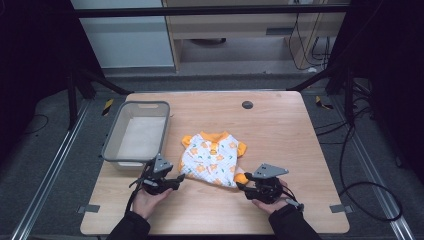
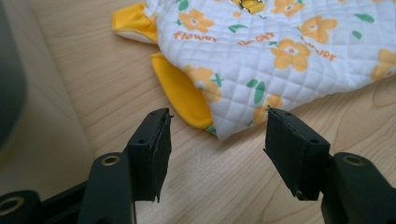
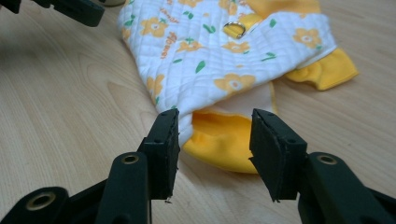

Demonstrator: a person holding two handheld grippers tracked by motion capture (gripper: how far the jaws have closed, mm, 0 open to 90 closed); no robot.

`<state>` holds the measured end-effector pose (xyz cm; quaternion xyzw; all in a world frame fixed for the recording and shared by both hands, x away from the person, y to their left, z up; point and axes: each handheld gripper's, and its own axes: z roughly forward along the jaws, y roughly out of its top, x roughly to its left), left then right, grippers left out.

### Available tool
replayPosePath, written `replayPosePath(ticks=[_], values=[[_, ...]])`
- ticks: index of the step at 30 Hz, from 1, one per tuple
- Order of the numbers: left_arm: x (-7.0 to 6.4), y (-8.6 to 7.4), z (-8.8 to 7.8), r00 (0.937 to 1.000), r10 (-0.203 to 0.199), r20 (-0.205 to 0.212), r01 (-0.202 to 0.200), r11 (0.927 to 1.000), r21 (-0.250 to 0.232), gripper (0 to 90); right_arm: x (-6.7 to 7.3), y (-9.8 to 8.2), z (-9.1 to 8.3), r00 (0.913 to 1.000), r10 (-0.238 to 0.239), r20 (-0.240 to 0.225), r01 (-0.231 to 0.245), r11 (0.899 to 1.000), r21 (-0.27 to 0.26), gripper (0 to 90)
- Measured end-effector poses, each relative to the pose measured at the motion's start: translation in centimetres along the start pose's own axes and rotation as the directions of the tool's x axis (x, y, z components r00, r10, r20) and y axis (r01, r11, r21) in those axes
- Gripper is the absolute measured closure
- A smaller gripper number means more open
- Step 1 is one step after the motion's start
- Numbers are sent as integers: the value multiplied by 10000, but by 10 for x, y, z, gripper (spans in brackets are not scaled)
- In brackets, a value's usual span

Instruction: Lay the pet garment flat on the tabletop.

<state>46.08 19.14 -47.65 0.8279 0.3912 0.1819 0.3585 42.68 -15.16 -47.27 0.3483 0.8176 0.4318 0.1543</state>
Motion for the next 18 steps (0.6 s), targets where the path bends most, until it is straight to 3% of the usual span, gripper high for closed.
replayPosePath(ticks=[4,9,12,18], values=[[-1,0,9,9993,-81,367,74,9998,166,406,5,-2,9,9998,-32,-219,38,9996,265,516],[-2,0,17,9988,-66,489,50,9995,322,426,9,-3,19,9992,-229,-327,247,9980,580,508],[-2,-1,20,9985,-141,528,114,9986,515,486,10,-5,23,9990,-313,-331,338,9964,777,510],[2,0,21,9971,-354,674,330,9988,366,606,11,-6,28,9988,-465,-169,480,9937,1013,567]])
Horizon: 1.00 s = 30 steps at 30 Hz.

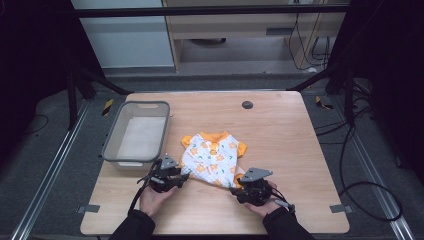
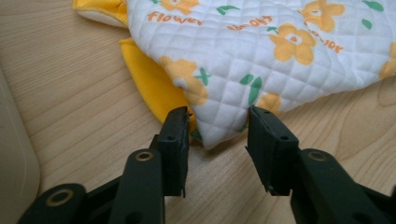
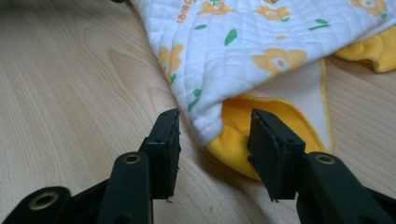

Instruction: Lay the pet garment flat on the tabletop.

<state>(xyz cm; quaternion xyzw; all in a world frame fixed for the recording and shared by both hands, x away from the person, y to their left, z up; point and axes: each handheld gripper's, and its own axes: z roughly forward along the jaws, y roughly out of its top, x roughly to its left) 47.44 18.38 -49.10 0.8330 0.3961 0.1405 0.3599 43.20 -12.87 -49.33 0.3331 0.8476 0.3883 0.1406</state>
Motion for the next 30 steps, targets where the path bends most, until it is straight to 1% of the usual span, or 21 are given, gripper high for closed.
replayPosePath(ticks=[3,4,6,7,8,10,12,15,19,20,21,22,23,24,25,26,27,28,29,30], values=[[0,0,2,10000,23,-11,-23,10000,11,660,-1,0,3,10000,-36,53,35,9998,184,622],[-1,0,3,10000,-22,12,22,10000,-14,680,0,0,4,10000,-24,84,22,9996,265,634],[-1,1,3,10000,15,79,-15,10000,33,723,0,0,5,10000,-31,70,28,9995,330,655],[-2,1,4,9999,31,113,-32,10000,63,723,0,0,5,10000,-31,70,28,9995,330,655],[-2,1,6,9997,106,214,-110,9997,196,771,-1,1,5,10000,-15,61,12,9991,426,698],[-4,1,8,9994,145,302,-152,9997,214,824,-1,2,5,10000,12,21,-13,9990,444,737],[-6,3,9,9994,236,248,-243,9993,268,848,-1,2,4,10000,7,28,-8,9991,432,766],[-6,4,10,9994,195,269,-204,9993,321,873,-2,3,3,9999,98,-41,-97,9992,378,788],[-6,5,8,9991,174,391,-185,9994,279,883,-3,4,0,9999,131,-83,-129,9997,211,796],[-5,6,4,9987,111,504,-119,9998,161,884,-5,5,-4,9997,174,-155,-173,9998,56,797],[-5,6,4,9987,111,504,-119,9998,161,885,-5,5,-4,9997,174,-155,-173,9998,56,797],[-5,6,1,9982,75,591,-78,10000,40,885,-6,5,-6,9996,198,-190,-199,9998,-34,798],[-5,8,-4,9974,3,721,8,9999,-147,887,-8,5,-12,9993,247,-267,-253,9994,-230,799],[-5,8,-7,9968,-32,799,53,9996,-263,887,-9,5,-15,9993,278,-269,-286,9992,-286,799],[-5,8,-7,9968,-32,799,53,9996,-263,887,-9,5,-15,9993,278,-269,-286,9992,-286,799],[-6,9,-13,9958,-33,920,71,9991,-407,887,-12,5,-24,9987,384,-338,-402,9977,-540,799],[-6,9,-13,9958,-33,920,71,9991,-407,888,-13,6,-27,9984,417,-374,-440,9970,-633,799],[-8,10,-21,9940,50,1090,9,9985,-542,888,-14,6,-33,9984,395,-416,-426,9963,-750,799],[-8,10,-21,9940,50,1090,9,9985,-542,889,-15,6,-36,9981,389,-475,-429,9953,-865,800],[-12,11,-31,9920,152,1256,-65,9975,-699,889,-15,5,-41,9974,371,-612,-432,9940,-1008,800]])
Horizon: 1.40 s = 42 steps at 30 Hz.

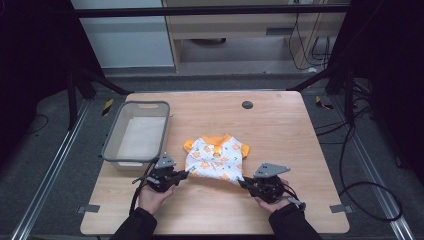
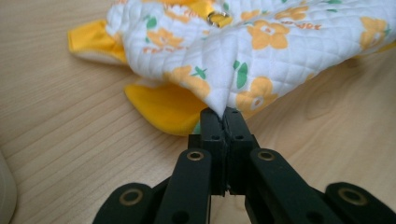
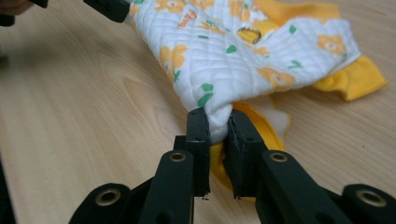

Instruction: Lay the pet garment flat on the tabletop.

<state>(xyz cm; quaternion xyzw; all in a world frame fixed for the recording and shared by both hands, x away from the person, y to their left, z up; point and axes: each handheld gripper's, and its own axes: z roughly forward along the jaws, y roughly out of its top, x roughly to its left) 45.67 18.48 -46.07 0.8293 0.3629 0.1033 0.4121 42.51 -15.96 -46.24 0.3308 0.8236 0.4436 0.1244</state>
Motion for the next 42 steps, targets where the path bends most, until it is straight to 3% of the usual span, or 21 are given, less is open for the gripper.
replayPosePath(ticks=[4,5,9,12,13,15,16,17,18,19,20,22,25,26,27,29,30,34,35,38,42], values=[[-11,2,-17,9995,218,233,-213,9996,-199,889,0,1,-11,9997,-63,-223,57,9996,-265,801],[-18,5,-27,9987,476,195,-468,9982,-380,889,2,4,-20,9990,-82,-434,61,9989,-467,800],[-24,19,-43,9977,653,196,-635,9945,-838,889,4,14,-34,9959,99,-903,-179,9960,-880,795],[-22,26,-43,9984,540,168,-524,9951,-844,887,1,19,-36,9944,233,-1028,-332,9948,-963,794],[-17,34,-36,9996,272,97,-266,9978,-609,887,-8,26,-32,9913,714,-1108,-808,9933,-822,791],[-13,39,-29,9999,126,-49,-129,9989,-442,886,-11,29,-29,9901,885,-1085,-969,9925,-744,790],[-9,43,-22,9998,33,-215,-39,9995,-305,884,-25,34,-14,9894,1265,-714,-1297,9907,-415,785],[-4,45,-15,9991,-61,-414,50,9997,-256,884,-25,34,-14,9894,1265,-714,-1297,9907,-415,785],[6,49,1,9964,-352,-776,342,9993,-141,876,-38,34,2,9865,1620,-234,-1627,9862,-301,779],[6,49,1,9964,-352,-776,342,9993,-141,869,-43,33,11,9850,1723,66,-1721,9848,-235,772],[15,49,14,9944,-635,-847,621,9979,-201,860,-48,31,19,9837,1759,371,-1751,9842,-256,755],[22,48,27,9909,-773,-1105,756,9970,-191,835,-54,26,33,9809,1607,1092,-1586,9869,-281,722],[25,43,34,9902,-903,-1063,887,9959,-196,743,-56,19,43,9775,1570,1407,-1577,9875,-62,712],[25,43,34,9902,-903,-1063,887,9959,-196,679,-56,19,43,9775,1570,1407,-1577,9875,-62,712],[25,41,34,9890,-905,-1169,882,9958,-247,679,-56,18,43,9783,1473,1454,-1482,9889,-48,704],[25,38,28,9893,-822,-1202,781,9962,-390,513,-54,18,38,9802,1253,1533,-1239,9921,-185,681],[24,36,23,9888,-821,-1244,768,9959,-471,478,-52,20,31,9807,1217,1532,-1169,9923,-399,639],[20,28,-4,9904,-349,-1335,260,9974,-675,417,-48,22,16,9841,861,1555,-778,9953,-582,587],[20,28,-4,9904,-349,-1335,260,9974,-675,412,-47,22,14,9846,830,1539,-740,9953,-632,575],[13,13,-20,9889,5,-1484,-101,9979,-635,404,-45,18,3,9860,832,1446,-739,9949,-686,526],[11,-6,-18,9847,197,-1733,-248,9993,-273,401,-43,5,-3,9879,663,1401,-599,9970,-496,477]])
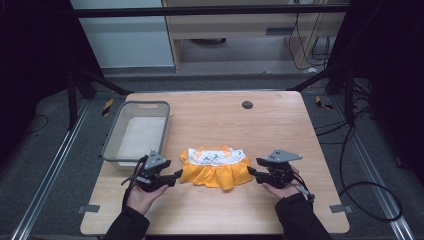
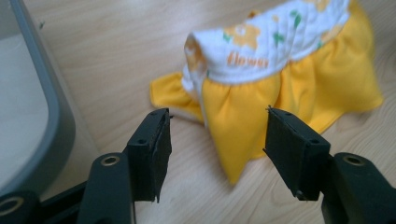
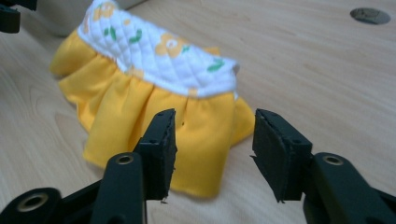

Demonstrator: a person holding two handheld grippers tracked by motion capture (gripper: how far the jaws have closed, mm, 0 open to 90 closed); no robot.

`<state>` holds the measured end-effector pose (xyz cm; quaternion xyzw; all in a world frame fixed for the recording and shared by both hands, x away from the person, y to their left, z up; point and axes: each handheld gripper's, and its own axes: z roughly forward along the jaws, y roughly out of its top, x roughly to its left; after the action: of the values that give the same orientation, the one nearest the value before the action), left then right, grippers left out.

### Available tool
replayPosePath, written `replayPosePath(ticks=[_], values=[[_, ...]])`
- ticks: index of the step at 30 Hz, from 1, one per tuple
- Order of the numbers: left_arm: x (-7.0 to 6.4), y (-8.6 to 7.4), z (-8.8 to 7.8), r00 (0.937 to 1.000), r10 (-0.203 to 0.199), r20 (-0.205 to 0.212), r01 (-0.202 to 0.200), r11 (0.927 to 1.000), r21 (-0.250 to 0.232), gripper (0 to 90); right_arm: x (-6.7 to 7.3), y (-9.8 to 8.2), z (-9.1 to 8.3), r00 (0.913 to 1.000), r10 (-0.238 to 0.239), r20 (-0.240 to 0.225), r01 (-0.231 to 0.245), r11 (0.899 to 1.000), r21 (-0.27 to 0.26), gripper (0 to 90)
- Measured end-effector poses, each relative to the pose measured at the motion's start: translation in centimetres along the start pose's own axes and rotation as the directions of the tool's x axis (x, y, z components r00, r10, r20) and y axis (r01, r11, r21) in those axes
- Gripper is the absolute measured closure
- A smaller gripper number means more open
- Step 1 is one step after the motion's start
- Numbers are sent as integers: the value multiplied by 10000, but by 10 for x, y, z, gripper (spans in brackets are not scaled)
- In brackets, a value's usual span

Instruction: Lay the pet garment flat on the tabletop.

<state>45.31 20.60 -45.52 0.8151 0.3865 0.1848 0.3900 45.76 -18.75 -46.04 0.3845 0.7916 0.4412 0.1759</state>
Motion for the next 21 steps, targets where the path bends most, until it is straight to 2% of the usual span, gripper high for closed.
replayPosePath(ticks=[1,2,4,11,14,15,21], values=[[0,0,0,10000,0,0,0,10000,0,407,0,-4,-1,10000,40,3,-40,10000,81,475],[1,-7,7,9998,-181,82,178,9994,309,409,-1,-9,0,10000,56,29,-56,9999,146,470],[1,-9,10,9997,-223,68,220,9987,453,412,-1,-11,0,9999,170,4,-170,9996,226,471],[-7,-10,31,9999,1,-113,10,9958,915,463,-2,-21,20,9996,256,91,-262,9964,805,497],[-7,-11,35,10000,59,-65,-52,9941,1084,529,-3,-21,24,9996,288,33,-290,9951,950,514],[-6,-11,36,10000,47,-1,-46,9937,1116,556,-2,-21,27,9997,251,-69,-242,9940,1070,551],[-6,-11,39,9978,-315,591,231,9902,1378,718,0,-20,32,9997,133,-211,-104,9914,1304,654]])
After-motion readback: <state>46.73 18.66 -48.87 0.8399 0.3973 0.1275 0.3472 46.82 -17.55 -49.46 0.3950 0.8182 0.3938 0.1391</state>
